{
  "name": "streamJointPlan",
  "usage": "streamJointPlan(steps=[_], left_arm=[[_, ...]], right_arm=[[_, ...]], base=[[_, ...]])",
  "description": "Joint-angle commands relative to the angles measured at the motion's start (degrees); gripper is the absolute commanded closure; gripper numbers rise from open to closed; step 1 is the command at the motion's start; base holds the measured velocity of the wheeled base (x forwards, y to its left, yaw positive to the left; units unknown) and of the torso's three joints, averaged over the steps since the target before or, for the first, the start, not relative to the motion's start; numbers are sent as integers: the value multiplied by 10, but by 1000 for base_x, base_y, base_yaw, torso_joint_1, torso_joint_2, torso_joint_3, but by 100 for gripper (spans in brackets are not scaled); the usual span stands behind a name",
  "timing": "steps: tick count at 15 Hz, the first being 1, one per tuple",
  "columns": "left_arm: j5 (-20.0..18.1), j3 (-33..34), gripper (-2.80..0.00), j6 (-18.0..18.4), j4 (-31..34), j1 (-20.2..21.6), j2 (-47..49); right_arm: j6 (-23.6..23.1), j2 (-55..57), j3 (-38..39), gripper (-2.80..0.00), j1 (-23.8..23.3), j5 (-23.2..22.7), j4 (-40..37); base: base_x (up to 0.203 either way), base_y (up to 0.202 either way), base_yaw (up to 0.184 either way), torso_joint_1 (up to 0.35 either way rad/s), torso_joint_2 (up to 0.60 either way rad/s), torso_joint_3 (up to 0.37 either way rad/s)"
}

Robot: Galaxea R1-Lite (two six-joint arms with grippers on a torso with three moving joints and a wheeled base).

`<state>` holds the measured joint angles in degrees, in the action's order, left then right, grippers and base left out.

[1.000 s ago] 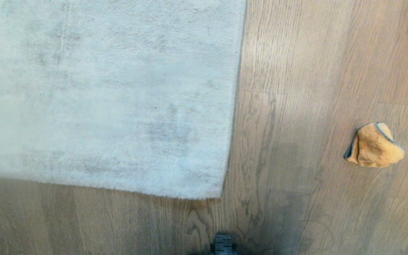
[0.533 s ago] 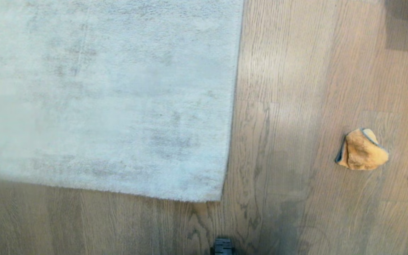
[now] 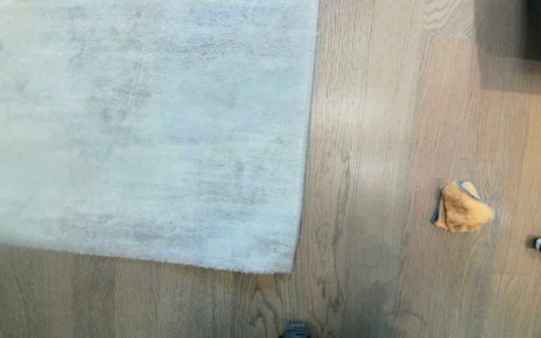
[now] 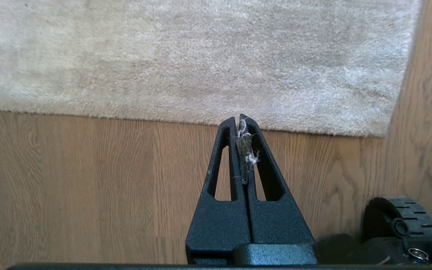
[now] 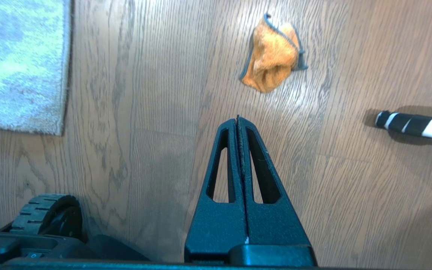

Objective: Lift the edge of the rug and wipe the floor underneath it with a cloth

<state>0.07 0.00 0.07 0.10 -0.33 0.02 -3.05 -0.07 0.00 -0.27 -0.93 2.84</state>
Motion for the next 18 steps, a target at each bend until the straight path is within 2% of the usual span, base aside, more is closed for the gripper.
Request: streamJointPlan(steps=[1, 8, 18], left_arm=[[0, 0, 0, 0, -1, 0, 0], [11, 0, 0, -21, -1, 0, 0], [12, 0, 0, -24, -2, 0, 0]], right_arm=[[0, 1, 0, 0, 0, 0, 1], [0, 1, 0, 0, 0, 0, 1], [0, 1, 0, 0, 0, 0, 1]], base=[[0, 0, 0, 6, 6, 206], [0, 0, 0, 2, 2, 201], [0, 0, 0, 3, 3, 200]])
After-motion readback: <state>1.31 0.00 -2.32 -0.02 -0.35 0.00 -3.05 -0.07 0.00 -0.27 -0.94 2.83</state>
